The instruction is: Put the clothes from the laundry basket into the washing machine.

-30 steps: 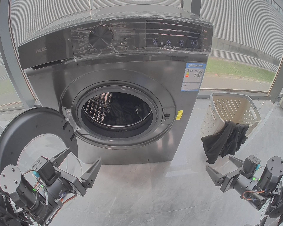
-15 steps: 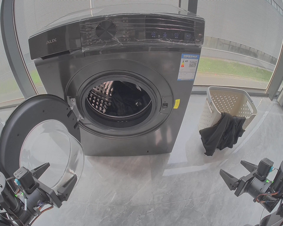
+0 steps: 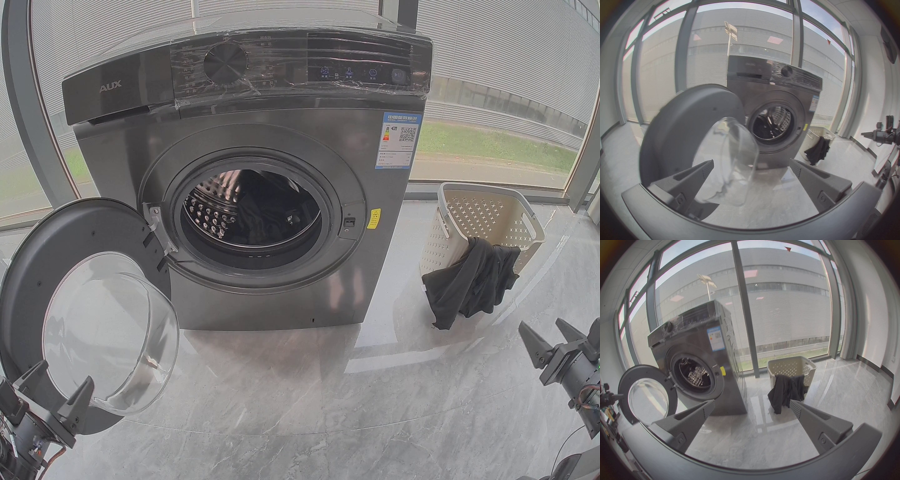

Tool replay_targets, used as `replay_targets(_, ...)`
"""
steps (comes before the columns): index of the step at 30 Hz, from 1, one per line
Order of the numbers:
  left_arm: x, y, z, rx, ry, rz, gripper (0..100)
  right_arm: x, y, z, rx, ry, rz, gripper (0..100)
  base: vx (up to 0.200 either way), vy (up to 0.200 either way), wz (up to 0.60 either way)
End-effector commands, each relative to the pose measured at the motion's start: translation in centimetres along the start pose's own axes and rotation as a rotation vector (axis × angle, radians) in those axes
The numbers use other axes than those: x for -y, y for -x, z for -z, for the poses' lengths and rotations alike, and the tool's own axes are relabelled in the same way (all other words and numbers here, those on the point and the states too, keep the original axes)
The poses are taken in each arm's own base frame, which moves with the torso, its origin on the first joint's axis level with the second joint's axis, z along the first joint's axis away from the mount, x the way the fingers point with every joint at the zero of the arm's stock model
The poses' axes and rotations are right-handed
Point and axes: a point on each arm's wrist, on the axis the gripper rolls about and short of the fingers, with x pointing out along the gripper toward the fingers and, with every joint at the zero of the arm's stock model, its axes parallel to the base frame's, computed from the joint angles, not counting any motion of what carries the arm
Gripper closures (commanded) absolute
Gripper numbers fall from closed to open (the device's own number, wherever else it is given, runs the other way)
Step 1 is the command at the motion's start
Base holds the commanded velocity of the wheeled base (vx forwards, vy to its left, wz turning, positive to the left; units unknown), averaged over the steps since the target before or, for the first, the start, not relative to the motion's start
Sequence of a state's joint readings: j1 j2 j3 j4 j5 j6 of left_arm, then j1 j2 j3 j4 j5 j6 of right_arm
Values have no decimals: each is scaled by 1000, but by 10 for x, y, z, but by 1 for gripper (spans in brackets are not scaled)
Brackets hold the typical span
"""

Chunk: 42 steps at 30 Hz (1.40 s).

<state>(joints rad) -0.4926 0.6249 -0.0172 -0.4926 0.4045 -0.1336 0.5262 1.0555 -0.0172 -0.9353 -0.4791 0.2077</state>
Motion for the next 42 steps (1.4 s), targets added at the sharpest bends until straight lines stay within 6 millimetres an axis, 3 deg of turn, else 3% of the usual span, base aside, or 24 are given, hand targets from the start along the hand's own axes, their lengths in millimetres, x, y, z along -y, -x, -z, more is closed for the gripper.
replay_targets(1, -14, 24, 11, 85, 24, -130, 0, 14, 19, -12, 137, -40, 30, 0, 0, 0, 0)
replay_targets(6, -20, 41, 34, 41, 13, -138, 0, 19, 37, -12, 158, -17, -83, 0, 0, 0, 0)
replay_targets(10, -22, 52, 46, 73, 23, -187, 0, 31, 47, -1, 106, 43, 12, 0, 0, 0, 0)
replay_targets(17, -19, 54, 46, 104, 27, -196, 0, 43, 70, 4, 183, 102, 124, 0, 0, 0, 0)
replay_targets(24, -18, 55, 46, 110, -17, -268, 0, 49, 96, 27, 185, 168, 141, 0, 0, 0, 0)
replay_targets(31, -15, 59, 48, 151, -73, -288, 0, 51, 111, 59, 98, 188, 23, 0, 0, 0, 0)
replay_targets(36, -13, 61, 49, 153, -63, -144, 0, 46, 118, 61, 85, 188, -95, 0, 0, 0, 0)
replay_targets(42, -13, 63, 50, 150, -56, -157, 0, 50, 118, 61, 101, 189, 94, 0, 0, 0, 0)
